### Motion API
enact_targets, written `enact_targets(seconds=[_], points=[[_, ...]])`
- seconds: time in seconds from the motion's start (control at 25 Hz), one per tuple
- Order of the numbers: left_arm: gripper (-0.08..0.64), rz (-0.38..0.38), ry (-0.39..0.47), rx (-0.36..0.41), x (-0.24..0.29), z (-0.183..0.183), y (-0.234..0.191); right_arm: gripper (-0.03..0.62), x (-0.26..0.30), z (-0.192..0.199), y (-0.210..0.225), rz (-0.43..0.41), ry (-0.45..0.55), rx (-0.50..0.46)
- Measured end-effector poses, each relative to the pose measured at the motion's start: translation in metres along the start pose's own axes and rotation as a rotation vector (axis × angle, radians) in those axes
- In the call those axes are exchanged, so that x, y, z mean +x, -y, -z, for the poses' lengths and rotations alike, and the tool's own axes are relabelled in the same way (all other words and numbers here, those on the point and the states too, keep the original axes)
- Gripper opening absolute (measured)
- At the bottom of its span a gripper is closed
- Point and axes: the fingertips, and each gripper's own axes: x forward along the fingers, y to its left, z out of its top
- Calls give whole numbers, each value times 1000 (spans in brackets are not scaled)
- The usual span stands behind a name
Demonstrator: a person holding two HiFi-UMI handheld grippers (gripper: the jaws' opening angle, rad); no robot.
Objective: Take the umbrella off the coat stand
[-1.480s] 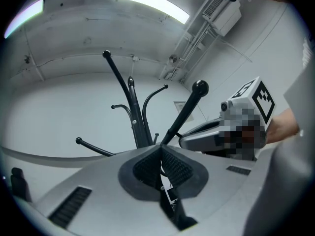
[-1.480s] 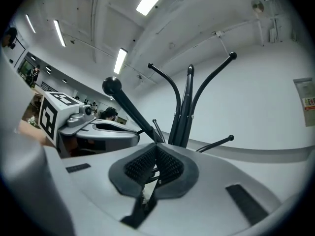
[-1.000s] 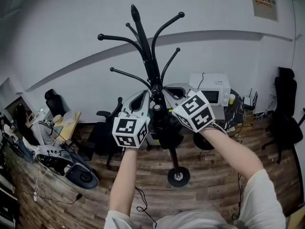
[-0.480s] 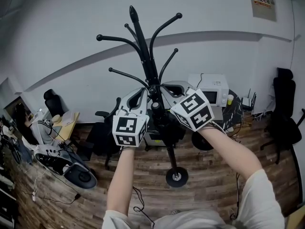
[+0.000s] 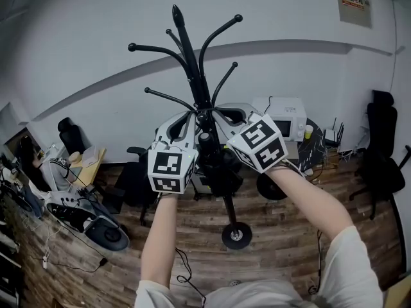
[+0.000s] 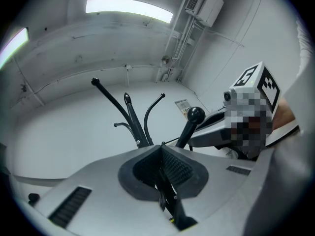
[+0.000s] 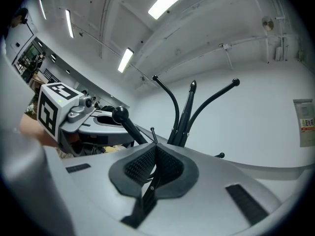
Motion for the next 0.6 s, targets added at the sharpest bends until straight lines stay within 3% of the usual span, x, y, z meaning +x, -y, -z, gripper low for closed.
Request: enact_targets(seconds=[0.6], points=[[23,2,9,16,-4,-16,3,9,-7,-17,2,5,30,-4]])
